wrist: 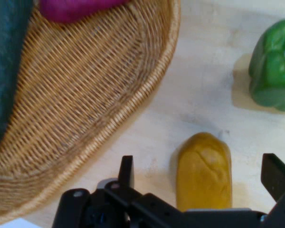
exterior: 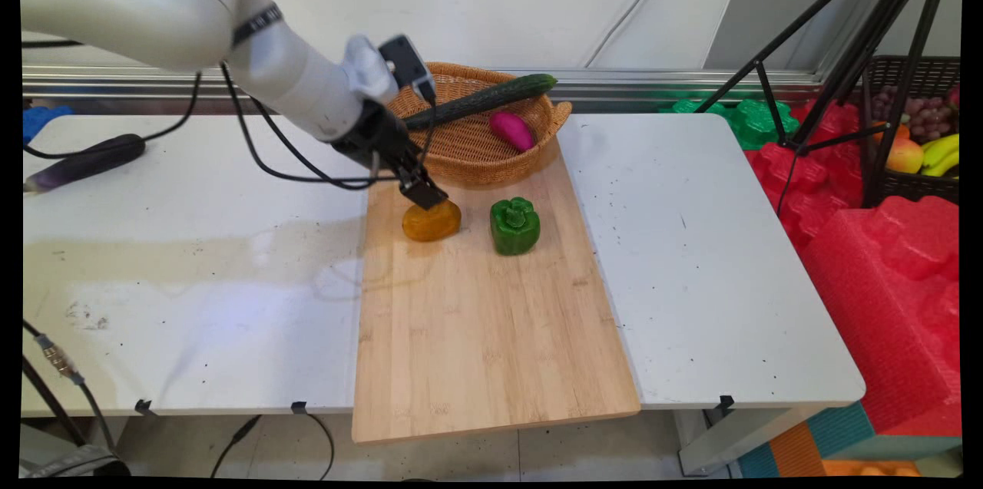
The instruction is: Pick up the cucumber from the vegetable basket
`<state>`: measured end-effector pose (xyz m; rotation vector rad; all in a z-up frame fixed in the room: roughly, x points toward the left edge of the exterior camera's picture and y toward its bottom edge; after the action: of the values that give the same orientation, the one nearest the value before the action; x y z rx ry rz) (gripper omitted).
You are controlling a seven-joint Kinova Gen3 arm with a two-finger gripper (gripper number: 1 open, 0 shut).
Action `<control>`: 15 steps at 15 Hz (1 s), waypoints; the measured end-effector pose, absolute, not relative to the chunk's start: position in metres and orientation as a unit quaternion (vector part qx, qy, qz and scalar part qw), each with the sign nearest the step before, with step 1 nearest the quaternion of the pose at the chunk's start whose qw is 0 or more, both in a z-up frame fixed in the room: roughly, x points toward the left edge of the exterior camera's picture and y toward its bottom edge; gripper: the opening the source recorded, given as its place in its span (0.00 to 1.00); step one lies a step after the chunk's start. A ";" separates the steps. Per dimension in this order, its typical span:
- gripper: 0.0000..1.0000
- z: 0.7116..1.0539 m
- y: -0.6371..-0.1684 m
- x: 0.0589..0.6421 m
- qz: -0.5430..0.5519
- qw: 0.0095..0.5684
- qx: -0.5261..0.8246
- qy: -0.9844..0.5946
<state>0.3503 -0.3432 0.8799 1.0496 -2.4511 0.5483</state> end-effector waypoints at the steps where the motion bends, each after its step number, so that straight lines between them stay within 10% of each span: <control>1: 1.00 0.892 -0.341 0.354 0.205 0.215 0.374 -0.879; 15: 1.00 0.965 -0.413 0.384 0.309 0.215 0.381 -0.844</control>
<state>0.3842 -0.4132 0.9649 1.0578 -2.3421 0.8562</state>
